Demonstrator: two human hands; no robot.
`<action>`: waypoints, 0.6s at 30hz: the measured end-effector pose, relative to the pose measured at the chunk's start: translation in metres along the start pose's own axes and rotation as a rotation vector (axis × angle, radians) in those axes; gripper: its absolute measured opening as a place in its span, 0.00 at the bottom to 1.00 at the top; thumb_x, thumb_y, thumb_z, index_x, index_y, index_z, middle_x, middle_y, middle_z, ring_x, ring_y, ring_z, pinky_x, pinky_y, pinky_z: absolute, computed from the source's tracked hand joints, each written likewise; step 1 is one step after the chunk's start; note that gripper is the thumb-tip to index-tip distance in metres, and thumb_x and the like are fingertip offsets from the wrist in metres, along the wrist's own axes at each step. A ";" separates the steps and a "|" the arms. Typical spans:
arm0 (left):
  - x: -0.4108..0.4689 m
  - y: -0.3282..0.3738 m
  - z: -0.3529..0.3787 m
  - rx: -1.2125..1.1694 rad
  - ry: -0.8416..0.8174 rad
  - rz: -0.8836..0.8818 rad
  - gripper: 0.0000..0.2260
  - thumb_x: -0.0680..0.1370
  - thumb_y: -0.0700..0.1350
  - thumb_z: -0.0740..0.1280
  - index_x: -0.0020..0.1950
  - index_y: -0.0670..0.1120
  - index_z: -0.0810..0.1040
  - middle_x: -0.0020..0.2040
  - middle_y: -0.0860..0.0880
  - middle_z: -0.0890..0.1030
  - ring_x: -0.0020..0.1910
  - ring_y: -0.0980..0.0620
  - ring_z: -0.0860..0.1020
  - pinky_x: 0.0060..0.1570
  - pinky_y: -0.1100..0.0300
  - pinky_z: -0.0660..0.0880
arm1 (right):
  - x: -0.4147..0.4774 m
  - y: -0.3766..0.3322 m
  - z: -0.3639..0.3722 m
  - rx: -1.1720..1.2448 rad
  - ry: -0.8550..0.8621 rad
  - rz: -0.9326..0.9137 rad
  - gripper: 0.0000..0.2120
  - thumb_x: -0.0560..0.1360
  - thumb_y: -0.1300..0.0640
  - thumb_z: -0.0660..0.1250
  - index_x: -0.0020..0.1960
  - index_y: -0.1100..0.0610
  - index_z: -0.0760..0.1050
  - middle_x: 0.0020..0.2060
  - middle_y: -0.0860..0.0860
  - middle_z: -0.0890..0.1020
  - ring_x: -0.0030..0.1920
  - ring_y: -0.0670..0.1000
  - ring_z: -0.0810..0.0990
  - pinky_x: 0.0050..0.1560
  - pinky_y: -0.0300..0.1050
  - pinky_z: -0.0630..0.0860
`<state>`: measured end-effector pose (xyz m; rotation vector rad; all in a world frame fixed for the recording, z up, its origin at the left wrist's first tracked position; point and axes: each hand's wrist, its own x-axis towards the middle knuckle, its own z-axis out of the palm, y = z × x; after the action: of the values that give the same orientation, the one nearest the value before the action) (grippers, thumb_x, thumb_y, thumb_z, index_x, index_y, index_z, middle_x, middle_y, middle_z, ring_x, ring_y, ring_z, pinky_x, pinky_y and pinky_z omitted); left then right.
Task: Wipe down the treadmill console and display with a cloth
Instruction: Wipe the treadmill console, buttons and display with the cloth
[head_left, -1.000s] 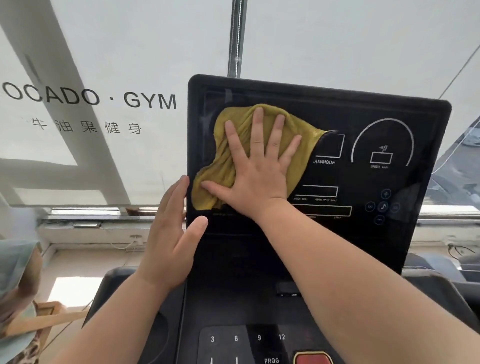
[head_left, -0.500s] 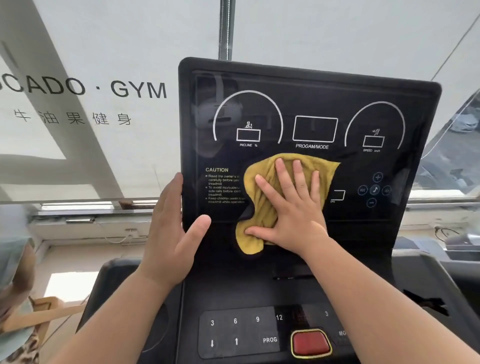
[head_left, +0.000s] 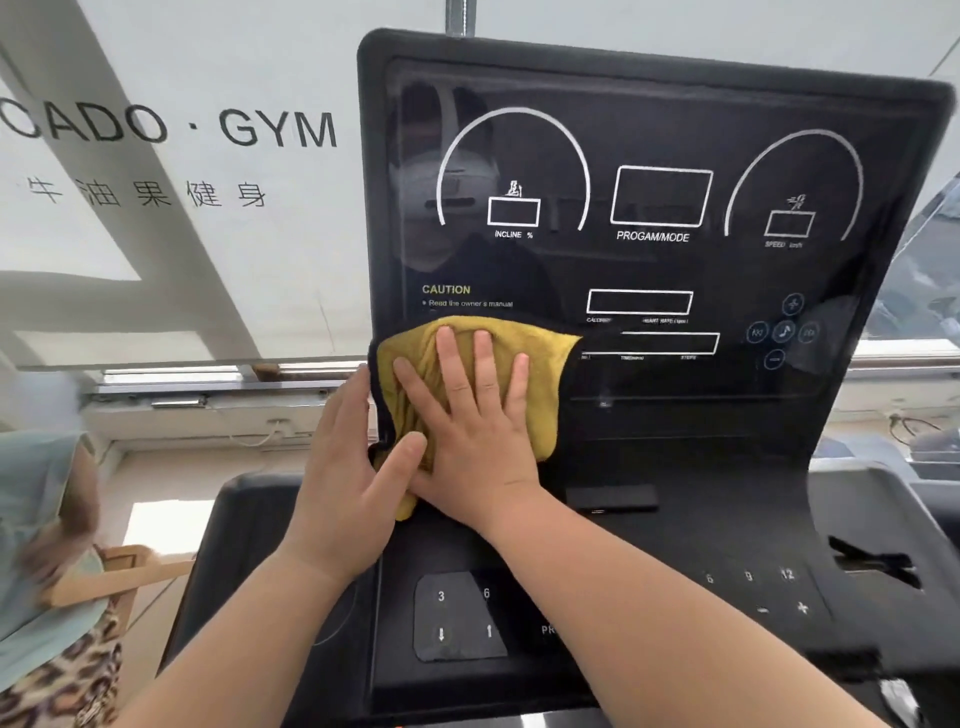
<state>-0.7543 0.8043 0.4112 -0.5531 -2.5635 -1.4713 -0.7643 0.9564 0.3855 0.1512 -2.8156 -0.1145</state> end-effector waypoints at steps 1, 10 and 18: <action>-0.003 0.000 0.003 0.026 0.014 -0.019 0.29 0.76 0.62 0.58 0.77 0.65 0.55 0.70 0.76 0.60 0.71 0.72 0.60 0.69 0.75 0.56 | -0.002 0.000 0.002 0.000 -0.004 -0.017 0.39 0.76 0.29 0.43 0.82 0.41 0.35 0.80 0.53 0.29 0.79 0.62 0.26 0.75 0.71 0.29; -0.025 0.010 0.038 0.237 0.088 -0.135 0.40 0.75 0.66 0.56 0.82 0.46 0.54 0.83 0.46 0.52 0.82 0.50 0.50 0.79 0.51 0.50 | -0.049 0.064 0.009 -0.055 0.032 -0.128 0.38 0.79 0.39 0.62 0.84 0.42 0.49 0.84 0.47 0.47 0.84 0.57 0.47 0.81 0.63 0.43; -0.042 0.019 0.060 0.387 -0.019 -0.060 0.38 0.77 0.66 0.56 0.81 0.48 0.55 0.83 0.46 0.51 0.81 0.43 0.53 0.76 0.46 0.48 | -0.115 0.103 0.006 0.001 -0.063 0.107 0.37 0.78 0.44 0.69 0.83 0.50 0.58 0.84 0.47 0.53 0.83 0.54 0.51 0.81 0.63 0.52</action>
<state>-0.7041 0.8537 0.3830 -0.4378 -2.7970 -0.9442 -0.6675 1.0726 0.3545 -0.0025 -2.8791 -0.0942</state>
